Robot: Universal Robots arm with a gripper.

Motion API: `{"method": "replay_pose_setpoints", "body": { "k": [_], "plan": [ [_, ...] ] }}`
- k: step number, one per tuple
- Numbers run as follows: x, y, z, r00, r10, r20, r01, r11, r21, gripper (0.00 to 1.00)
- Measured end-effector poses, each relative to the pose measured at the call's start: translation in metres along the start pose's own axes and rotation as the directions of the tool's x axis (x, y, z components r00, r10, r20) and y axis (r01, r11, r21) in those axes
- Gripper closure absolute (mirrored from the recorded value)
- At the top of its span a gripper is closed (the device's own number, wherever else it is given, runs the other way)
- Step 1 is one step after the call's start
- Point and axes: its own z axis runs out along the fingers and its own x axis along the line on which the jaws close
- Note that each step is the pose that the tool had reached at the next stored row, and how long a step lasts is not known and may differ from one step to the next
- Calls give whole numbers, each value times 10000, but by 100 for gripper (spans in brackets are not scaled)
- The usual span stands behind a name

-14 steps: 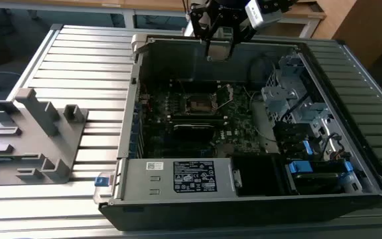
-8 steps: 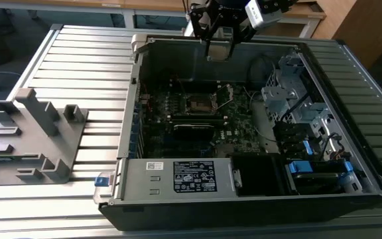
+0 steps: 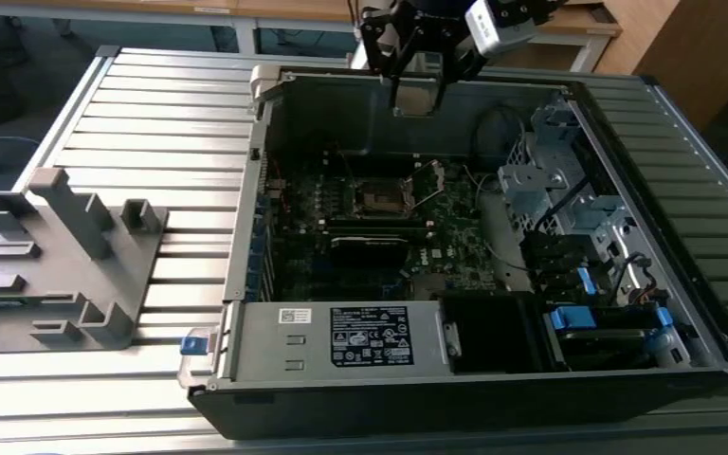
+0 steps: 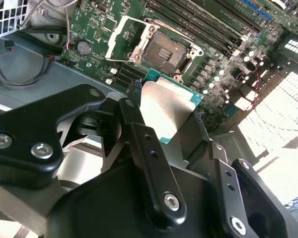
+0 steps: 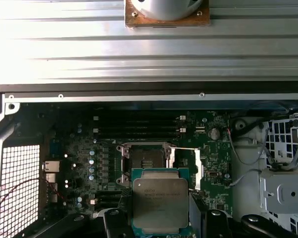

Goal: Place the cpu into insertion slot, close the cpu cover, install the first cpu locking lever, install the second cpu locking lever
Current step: 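Place the cpu into insertion slot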

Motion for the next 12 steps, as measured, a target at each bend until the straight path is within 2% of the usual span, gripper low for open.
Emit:
{"method": "replay_pose_setpoints", "body": {
  "k": [7, 12],
  "plan": [
    [22, -10, 108, 10000, -1, 3, 1, 10000, 10, 46],
    [22, -11, 118, 10000, 0, 2, 0, 10000, 14, 46]
  ]
}}
